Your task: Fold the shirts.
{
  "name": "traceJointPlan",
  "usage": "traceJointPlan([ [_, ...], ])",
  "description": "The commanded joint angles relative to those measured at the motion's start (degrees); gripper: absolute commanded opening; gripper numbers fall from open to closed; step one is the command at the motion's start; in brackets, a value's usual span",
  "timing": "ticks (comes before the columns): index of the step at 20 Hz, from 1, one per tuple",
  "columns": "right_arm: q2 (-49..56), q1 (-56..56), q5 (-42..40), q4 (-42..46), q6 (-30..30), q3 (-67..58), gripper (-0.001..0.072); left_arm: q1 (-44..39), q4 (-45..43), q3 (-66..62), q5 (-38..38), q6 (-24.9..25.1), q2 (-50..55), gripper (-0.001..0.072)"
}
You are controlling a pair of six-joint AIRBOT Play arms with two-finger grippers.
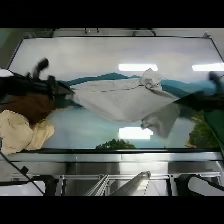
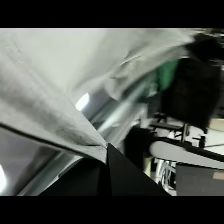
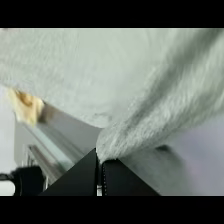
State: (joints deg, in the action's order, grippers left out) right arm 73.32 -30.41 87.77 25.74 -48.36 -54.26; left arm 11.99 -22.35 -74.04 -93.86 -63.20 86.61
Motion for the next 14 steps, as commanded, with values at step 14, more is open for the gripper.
traceJointPlan([
  [14,-31.21,-19.12,-9.35,-25.05,2.73,-20.85,0.0016,34.21,25.86,-4.94,-7.48,6.32,-34.29,0.0023],
])
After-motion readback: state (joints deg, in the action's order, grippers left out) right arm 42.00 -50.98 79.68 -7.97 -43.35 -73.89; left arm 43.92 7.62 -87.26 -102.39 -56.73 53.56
